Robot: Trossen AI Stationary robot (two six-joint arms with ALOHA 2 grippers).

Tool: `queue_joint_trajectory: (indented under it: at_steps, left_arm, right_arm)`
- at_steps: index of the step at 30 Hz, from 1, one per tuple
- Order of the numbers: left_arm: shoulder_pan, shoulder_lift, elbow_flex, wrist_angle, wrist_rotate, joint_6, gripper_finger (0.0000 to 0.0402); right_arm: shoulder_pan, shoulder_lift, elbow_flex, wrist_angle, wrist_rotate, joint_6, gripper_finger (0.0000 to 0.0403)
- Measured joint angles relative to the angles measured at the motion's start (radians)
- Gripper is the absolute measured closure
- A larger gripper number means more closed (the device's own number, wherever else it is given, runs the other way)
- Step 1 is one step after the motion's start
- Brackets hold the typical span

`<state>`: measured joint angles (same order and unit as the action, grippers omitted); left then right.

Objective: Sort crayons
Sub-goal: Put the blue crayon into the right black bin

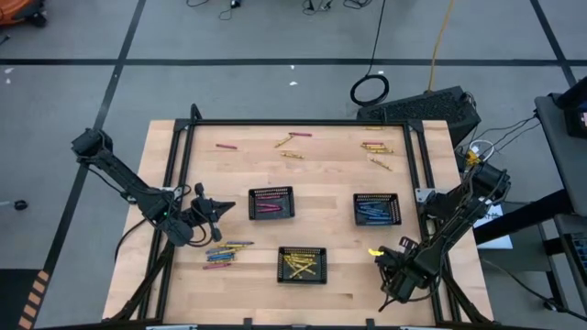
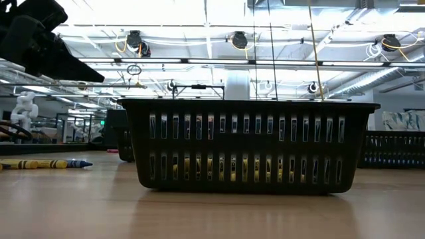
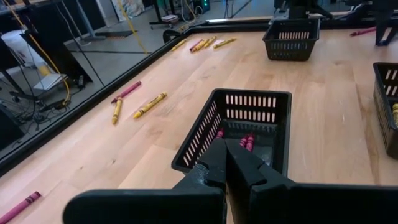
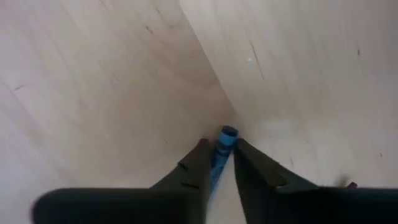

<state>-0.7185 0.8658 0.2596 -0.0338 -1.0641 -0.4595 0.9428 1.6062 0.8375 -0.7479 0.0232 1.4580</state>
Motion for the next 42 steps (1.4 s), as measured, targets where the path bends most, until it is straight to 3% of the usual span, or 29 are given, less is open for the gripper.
queue_joint_trajectory:
  at_steps: [2, 5, 10, 15, 19, 22, 28, 33, 37, 42]
  left_arm:
    - [0.0, 0.0, 0.0, 0.0, 0.0, 0.001, 0.0402]
    - [0.0, 0.0, 0.0, 0.0, 0.0, 0.001, 0.0402]
    - [0.0, 0.0, 0.0, 0.0, 0.0, 0.001, 0.0402]
    - [0.0, 0.002, 0.0, 0.006, 0.0, 0.002, 0.0402]
    - [0.002, 0.002, 0.0, 0.009, 0.0, 0.003, 0.0402]
    - [0.003, 0.002, 0.0, 0.01, -0.001, 0.003, 0.0402]
    - [0.003, 0.002, 0.0, 0.01, -0.002, 0.001, 0.0402]
    - [0.003, 0.002, 0.0, 0.01, -0.002, 0.001, 0.0402]
    - [0.003, 0.002, 0.0, 0.015, -0.01, 0.001, 0.0402]
    - [0.004, 0.002, 0.0, 0.022, -0.018, 0.002, 0.0402]
  right_arm:
    - [0.001, 0.0, 0.0, 0.003, 0.037, 0.024, 0.0385]
    - [0.015, -0.016, -0.006, 0.043, 0.177, 0.036, 0.0396]
    - [0.026, -0.031, -0.005, 0.14, 0.757, -0.005, 0.0394]
    - [0.017, -0.03, -0.005, 0.174, 1.158, -0.112, 0.04]
    - [-0.008, -0.029, -0.005, 0.097, 1.327, -0.169, 0.04]
    - [-0.055, -0.03, -0.005, -0.022, 1.409, -0.122, 0.04]
    - [-0.147, -0.03, -0.004, -0.286, 1.343, 0.035, 0.04]
    - [-0.21, -0.03, -0.004, -0.42, 1.108, 0.076, 0.04]
    - [-0.26, -0.031, -0.028, -0.389, 0.937, 0.015, 0.0401]
    - [-0.331, -0.031, -0.061, -0.259, 0.803, -0.23, 0.0401]
